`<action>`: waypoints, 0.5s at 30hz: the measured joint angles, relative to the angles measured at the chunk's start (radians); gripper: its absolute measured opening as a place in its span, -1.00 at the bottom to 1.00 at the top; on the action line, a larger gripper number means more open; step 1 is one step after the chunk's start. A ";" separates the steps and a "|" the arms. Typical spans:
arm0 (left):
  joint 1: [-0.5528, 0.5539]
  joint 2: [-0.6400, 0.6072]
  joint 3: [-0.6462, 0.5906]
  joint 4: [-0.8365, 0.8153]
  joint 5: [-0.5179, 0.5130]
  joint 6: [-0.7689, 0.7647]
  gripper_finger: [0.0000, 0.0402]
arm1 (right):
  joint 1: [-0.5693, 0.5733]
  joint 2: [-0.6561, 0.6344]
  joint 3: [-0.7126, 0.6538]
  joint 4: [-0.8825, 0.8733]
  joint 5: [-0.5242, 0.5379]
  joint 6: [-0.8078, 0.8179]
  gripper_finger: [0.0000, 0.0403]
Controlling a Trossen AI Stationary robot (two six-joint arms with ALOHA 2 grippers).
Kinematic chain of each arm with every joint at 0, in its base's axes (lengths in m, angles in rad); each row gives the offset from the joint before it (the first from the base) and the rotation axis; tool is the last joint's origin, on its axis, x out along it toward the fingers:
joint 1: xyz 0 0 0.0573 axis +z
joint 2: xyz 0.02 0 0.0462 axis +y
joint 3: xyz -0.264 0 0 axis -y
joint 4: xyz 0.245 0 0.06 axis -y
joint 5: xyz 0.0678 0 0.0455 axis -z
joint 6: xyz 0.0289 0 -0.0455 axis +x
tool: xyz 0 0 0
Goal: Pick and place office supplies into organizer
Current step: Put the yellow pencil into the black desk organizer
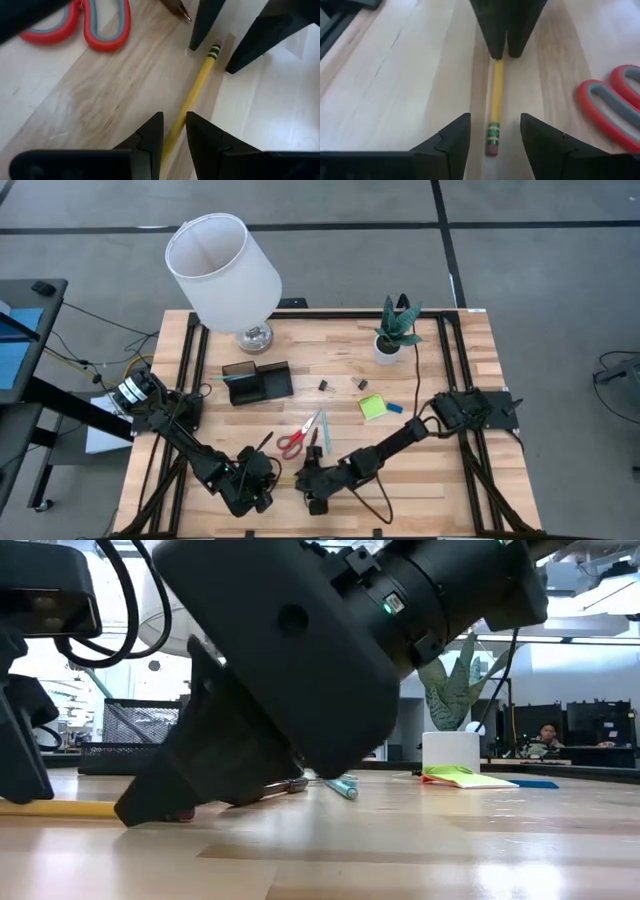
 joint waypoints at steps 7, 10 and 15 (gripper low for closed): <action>-0.003 0.000 0.000 -0.004 0.009 -0.003 -0.63 | 0.018 -0.006 0.005 -0.076 0.007 0.076 -0.25; -0.003 0.000 0.000 -0.004 0.008 -0.003 -0.63 | 0.023 -0.006 0.004 -0.076 0.012 0.081 -0.29; -0.003 0.000 0.000 -0.004 0.006 -0.003 -0.63 | 0.021 -0.005 0.003 -0.085 0.011 0.080 -0.39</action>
